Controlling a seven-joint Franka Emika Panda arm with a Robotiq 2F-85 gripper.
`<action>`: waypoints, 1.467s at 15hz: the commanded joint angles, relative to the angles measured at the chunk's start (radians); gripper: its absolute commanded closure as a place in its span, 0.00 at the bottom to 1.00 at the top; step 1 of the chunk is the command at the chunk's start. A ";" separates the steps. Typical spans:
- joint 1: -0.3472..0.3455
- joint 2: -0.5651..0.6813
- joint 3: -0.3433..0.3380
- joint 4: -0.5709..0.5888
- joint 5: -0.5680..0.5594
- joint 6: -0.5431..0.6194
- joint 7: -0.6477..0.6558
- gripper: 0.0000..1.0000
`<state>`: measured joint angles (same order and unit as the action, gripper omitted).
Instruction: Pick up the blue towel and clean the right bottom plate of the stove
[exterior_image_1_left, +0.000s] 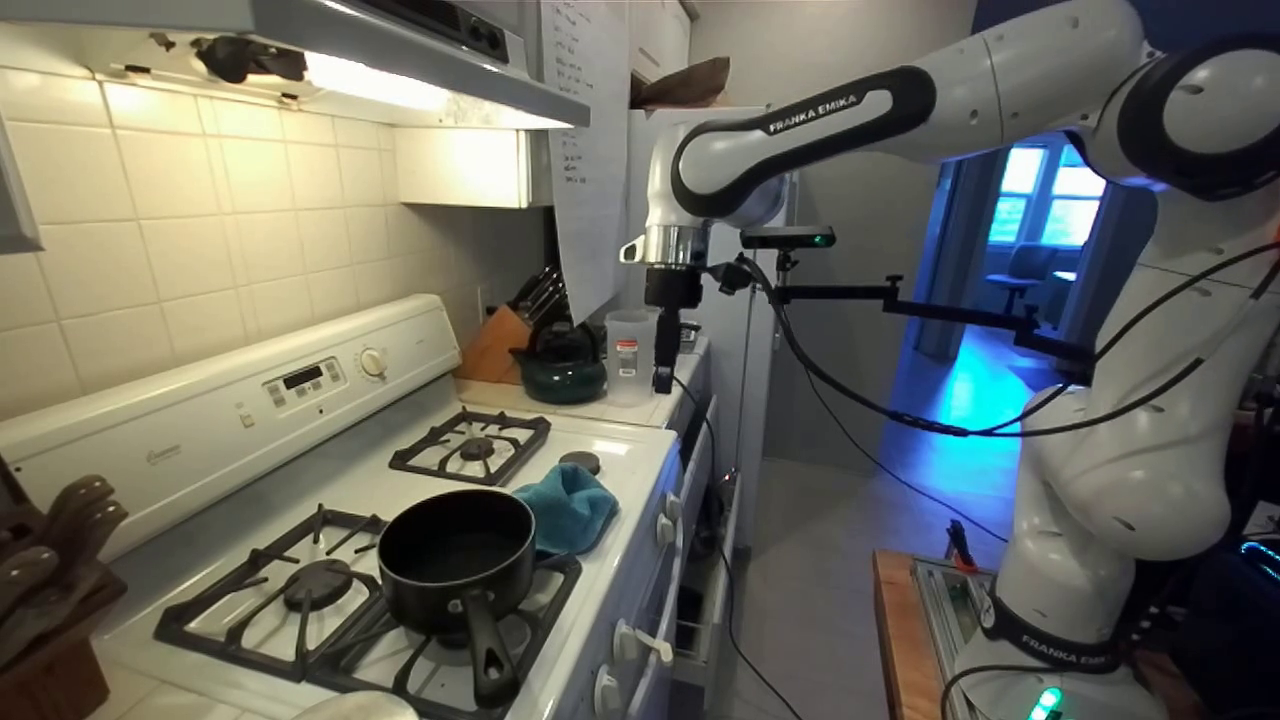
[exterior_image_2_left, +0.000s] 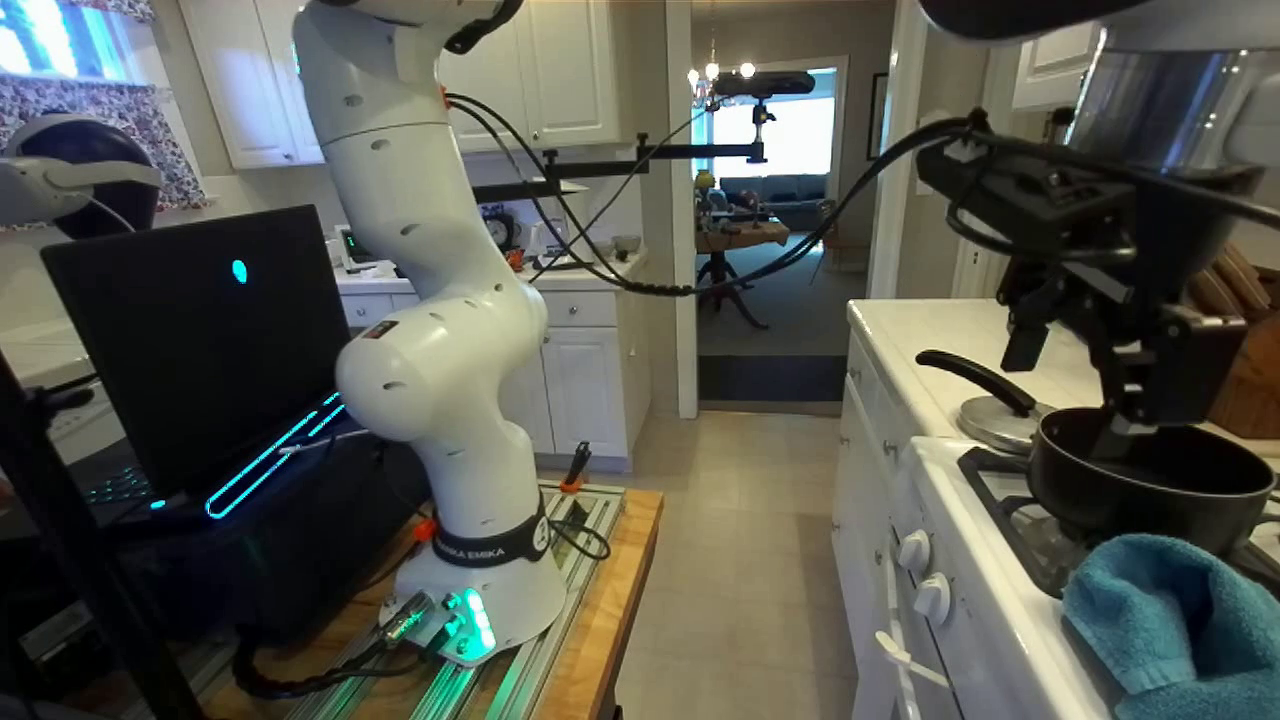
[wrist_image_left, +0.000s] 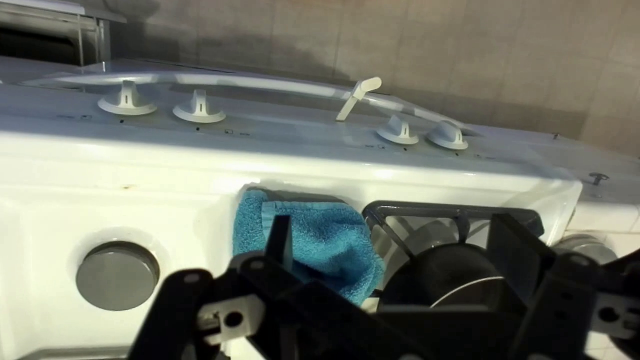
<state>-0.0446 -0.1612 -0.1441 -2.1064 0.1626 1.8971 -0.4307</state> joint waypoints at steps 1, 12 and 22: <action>-0.007 0.012 0.006 -0.002 0.003 0.004 -0.022 0.00; -0.024 0.127 0.000 0.005 -0.024 0.189 -0.084 0.00; -0.028 0.318 0.039 0.007 0.006 0.591 0.243 0.00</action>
<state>-0.0638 0.1082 -0.1274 -2.1123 0.1524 2.4071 -0.3104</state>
